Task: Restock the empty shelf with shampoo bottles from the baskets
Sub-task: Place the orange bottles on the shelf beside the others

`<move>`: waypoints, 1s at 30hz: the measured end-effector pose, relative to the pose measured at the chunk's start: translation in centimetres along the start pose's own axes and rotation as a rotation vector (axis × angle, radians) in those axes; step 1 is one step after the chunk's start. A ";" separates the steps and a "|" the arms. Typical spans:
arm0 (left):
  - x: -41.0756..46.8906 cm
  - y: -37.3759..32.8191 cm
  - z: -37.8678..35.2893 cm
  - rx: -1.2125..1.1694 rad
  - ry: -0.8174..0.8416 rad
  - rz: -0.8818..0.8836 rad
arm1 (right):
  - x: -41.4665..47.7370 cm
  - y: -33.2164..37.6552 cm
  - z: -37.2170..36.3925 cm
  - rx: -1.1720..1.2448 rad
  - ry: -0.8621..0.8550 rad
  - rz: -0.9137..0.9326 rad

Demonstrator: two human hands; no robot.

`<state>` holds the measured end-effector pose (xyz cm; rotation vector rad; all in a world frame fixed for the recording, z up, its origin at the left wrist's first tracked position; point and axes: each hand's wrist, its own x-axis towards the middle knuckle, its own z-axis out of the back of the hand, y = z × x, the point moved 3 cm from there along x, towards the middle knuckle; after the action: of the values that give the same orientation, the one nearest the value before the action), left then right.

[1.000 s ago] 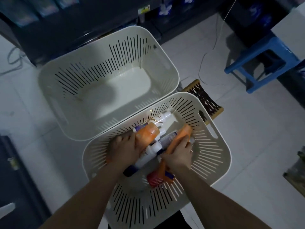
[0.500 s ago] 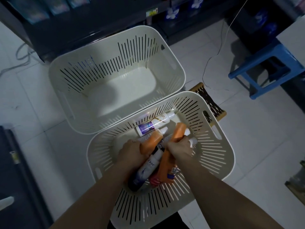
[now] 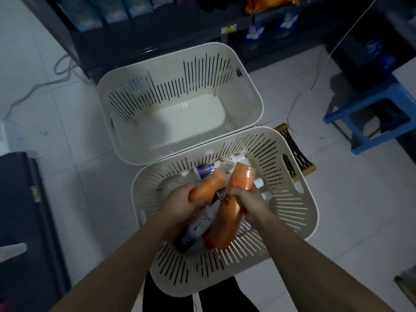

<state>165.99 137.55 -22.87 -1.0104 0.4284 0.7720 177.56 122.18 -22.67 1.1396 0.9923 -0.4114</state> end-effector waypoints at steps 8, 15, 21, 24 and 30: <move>-5.8 -1.4 4.1 -0.583 -0.182 -0.025 | -5.1 4.0 -1.8 -0.039 0.194 0.213; -12.7 -1.4 9.6 -0.854 -0.318 -0.108 | -10.5 8.0 -5.4 0.041 0.247 0.388; -19.4 2.0 14.4 -1.055 -0.553 -0.099 | -16.8 9.4 -12.1 -0.002 0.381 0.523; -23.7 4.8 17.2 -1.117 -0.647 -0.103 | -20.3 9.2 -16.5 -0.026 0.479 0.549; -33.3 12.1 22.6 -1.171 -0.856 -0.130 | -27.6 6.8 -26.6 -0.116 0.645 0.604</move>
<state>134.26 148.56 2.41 -1.5958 -0.9405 1.2702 155.98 143.23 1.92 1.4286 1.1320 0.5248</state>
